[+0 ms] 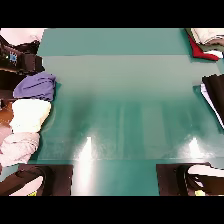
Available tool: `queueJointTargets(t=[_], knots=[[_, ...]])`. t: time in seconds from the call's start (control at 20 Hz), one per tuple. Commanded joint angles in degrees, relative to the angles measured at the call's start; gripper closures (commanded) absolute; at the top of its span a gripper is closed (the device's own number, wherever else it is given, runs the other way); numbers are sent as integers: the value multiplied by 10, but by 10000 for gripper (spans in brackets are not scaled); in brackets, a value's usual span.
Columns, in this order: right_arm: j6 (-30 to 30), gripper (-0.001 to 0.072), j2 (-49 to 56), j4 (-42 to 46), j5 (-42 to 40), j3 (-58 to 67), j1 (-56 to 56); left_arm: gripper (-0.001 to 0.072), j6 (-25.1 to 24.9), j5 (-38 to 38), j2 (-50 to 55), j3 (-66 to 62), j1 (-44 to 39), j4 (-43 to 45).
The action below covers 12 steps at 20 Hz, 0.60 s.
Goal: Fold the shirts.
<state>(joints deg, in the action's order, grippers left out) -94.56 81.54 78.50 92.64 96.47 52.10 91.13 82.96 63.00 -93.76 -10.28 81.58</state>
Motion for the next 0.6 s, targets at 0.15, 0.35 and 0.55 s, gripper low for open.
queueJointTargets(t=[0.15,0.35,0.55], knots=[[1,695,-84,-130,-16,-1,-161,678,0,-27,0,0,0,0],[1,696,-137,-127,-35,-1,-288,678,0,-42,0,0,0,0],[1,695,-177,-124,-70,-1,-376,678,0,-45,0,0,0,0]])
